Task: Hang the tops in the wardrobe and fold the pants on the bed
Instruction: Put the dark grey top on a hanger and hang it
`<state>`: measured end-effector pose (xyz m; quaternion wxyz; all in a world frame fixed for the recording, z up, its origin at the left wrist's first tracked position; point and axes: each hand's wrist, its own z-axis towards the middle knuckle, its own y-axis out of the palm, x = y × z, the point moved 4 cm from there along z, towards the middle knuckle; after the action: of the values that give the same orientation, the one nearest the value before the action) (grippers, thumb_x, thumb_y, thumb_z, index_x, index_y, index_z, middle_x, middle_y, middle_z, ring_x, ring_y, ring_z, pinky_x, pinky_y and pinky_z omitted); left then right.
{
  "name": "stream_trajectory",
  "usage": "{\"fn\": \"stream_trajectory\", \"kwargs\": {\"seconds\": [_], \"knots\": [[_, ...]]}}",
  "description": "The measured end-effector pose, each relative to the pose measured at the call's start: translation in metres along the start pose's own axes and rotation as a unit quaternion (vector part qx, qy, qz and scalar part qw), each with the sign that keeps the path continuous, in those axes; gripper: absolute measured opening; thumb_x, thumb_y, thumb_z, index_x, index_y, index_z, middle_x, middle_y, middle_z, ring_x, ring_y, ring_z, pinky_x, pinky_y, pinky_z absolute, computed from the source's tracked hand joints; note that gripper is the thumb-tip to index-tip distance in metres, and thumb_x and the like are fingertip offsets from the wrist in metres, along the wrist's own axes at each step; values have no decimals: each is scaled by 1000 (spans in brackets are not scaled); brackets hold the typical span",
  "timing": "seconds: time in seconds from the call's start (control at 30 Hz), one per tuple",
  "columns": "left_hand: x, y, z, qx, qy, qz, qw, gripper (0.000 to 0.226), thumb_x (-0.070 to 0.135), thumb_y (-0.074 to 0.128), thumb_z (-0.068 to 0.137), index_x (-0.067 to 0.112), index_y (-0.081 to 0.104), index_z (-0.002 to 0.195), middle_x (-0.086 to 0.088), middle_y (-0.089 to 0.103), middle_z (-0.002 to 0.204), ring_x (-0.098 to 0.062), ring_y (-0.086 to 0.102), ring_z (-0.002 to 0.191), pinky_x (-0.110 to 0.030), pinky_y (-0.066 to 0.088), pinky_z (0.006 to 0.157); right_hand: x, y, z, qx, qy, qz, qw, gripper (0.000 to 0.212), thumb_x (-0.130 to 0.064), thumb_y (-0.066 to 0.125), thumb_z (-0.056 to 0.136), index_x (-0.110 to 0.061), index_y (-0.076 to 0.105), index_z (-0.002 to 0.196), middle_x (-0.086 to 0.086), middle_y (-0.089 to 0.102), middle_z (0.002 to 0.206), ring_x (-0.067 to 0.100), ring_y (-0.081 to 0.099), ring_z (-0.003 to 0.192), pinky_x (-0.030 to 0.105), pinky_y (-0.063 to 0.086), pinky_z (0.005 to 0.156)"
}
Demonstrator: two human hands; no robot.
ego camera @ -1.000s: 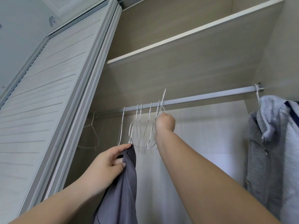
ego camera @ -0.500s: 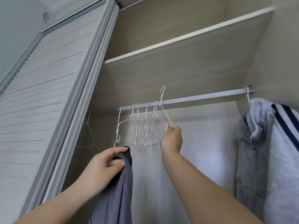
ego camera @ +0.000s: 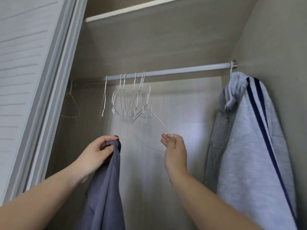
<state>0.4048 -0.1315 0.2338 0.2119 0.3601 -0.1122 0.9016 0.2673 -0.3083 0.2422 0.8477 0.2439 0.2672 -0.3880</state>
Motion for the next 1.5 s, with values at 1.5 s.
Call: {"fn": "stream_trajectory", "kwargs": {"seconds": [1.5], "knots": [[7, -80, -169, 103, -150, 159, 970, 23, 2, 48, 94, 18, 60, 105, -14, 63, 112, -29, 58, 107, -48, 41, 106, -58, -161, -89, 55, -17, 19, 998, 29, -12, 34, 99, -27, 57, 90, -2, 40, 71, 11, 42, 64, 18, 54, 57]]}}
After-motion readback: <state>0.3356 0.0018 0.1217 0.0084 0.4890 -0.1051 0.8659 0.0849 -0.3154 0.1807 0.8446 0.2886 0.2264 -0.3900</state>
